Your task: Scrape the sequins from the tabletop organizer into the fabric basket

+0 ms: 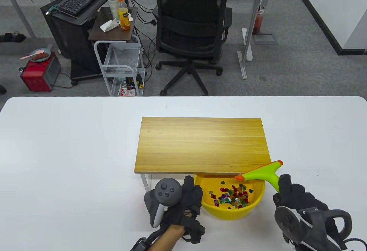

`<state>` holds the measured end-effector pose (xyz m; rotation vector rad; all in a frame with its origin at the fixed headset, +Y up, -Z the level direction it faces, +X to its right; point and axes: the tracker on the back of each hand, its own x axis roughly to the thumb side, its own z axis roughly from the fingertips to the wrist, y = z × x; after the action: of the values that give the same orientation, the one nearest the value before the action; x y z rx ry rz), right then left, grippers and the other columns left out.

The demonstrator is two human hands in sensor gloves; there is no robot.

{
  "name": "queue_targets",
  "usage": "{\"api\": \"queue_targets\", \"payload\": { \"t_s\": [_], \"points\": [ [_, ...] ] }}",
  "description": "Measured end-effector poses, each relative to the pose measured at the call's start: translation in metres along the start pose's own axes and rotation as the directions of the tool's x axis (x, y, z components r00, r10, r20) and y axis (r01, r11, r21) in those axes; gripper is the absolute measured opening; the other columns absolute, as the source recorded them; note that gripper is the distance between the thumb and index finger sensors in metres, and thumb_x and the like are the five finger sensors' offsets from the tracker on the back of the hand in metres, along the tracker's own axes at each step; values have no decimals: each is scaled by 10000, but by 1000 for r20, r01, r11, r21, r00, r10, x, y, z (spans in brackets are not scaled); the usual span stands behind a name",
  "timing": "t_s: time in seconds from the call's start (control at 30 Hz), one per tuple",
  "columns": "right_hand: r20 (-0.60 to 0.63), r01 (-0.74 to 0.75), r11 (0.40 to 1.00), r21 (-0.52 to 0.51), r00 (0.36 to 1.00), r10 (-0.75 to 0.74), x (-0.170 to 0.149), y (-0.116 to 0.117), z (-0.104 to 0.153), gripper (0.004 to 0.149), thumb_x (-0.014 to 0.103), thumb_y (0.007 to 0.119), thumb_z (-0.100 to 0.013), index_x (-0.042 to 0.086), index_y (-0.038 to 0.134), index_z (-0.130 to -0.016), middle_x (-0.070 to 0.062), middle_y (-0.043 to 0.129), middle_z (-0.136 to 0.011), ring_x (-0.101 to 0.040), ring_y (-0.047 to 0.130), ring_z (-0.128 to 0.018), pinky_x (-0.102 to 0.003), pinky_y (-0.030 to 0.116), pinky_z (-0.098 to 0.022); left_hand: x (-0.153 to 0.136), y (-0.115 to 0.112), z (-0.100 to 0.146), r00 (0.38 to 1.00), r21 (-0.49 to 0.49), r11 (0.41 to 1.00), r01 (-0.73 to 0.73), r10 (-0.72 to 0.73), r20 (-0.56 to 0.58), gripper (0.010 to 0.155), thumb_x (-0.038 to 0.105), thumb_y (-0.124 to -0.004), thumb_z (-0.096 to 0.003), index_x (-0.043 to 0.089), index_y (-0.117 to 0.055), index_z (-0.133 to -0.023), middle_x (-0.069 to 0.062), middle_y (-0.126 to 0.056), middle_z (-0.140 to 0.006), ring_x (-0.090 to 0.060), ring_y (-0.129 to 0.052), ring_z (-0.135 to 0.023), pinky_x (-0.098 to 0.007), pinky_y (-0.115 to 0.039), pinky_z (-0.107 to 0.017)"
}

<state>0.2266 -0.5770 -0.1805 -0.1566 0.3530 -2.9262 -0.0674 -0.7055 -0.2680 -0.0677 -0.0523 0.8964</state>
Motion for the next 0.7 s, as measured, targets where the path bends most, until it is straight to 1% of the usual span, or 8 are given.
{"api": "queue_targets", "payload": {
  "t_s": [0.53,0.7],
  "points": [
    [10,-3,1000,12,1000,3,-1,-6,8,552,406,786,-610,79,679,-1042,-215,916,-807,-305,1018,-370,-358,890,-253,0,0,0,1000,-2,1000,-2,2,1,559,364,-744,-496,-64,-670,-848,-188,-1080,-420,-315,-1112,-203,-459,-944,-157],
    [15,14,1000,-20,1000,-13,-2,-11,10,554,408,787,-608,81,681,-1042,-213,917,-808,-305,1019,-370,-357,890,-253,0,0,0,1000,-2,1000,-2,2,2,560,363,-745,-495,-64,-669,-849,-190,-1080,-420,-314,-1112,-203,-459,-944,-158]
  ]
}}
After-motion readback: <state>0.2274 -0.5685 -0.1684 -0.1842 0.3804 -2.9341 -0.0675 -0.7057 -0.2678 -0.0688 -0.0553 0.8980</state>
